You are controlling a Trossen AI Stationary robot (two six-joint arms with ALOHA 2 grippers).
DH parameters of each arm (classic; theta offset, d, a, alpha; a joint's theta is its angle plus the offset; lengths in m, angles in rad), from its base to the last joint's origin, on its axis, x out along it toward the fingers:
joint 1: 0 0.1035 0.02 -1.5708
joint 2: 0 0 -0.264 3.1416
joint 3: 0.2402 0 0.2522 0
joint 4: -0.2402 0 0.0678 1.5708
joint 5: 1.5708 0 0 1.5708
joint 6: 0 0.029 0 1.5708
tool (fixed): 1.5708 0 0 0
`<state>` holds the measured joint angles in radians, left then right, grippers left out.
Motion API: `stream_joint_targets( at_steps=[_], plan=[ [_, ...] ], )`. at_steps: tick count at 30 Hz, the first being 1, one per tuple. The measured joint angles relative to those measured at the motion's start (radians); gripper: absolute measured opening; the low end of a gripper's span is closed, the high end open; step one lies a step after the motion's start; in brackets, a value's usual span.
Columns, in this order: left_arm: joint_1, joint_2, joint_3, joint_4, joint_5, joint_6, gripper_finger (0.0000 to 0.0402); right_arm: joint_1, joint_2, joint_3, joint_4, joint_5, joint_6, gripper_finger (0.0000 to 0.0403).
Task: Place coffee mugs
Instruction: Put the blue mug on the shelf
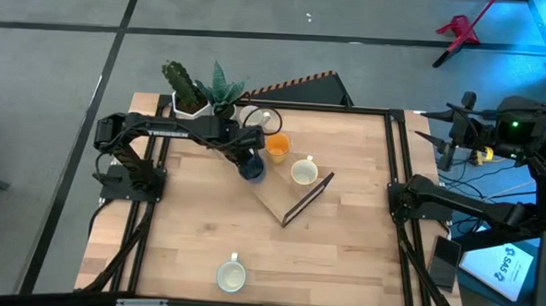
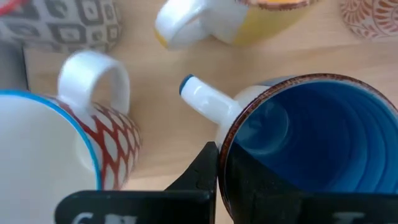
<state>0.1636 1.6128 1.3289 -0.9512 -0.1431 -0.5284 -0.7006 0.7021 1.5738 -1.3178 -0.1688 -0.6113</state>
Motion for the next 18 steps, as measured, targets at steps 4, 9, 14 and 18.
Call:
stream_joint_targets(
  at_steps=[4,9,14,18],
  plan=[
    [-0.001,-0.001,0.000,-0.003,0.003,-0.001,0.0008,0.000,0.000,0.000,0.000,0.000,0.000,0.0195],
    [-0.001,-0.005,-0.002,-0.010,0.013,0.007,0.0034,0.000,0.000,0.000,0.000,0.000,0.000,0.0195],
    [-0.001,-0.005,-0.003,0.001,0.005,0.008,0.0070,0.000,0.000,0.000,0.000,0.000,0.000,0.0195],
    [-0.001,-0.005,-0.003,0.020,-0.013,0.010,0.0085,0.000,0.000,0.000,0.000,0.000,0.000,0.0195]
  ],
)
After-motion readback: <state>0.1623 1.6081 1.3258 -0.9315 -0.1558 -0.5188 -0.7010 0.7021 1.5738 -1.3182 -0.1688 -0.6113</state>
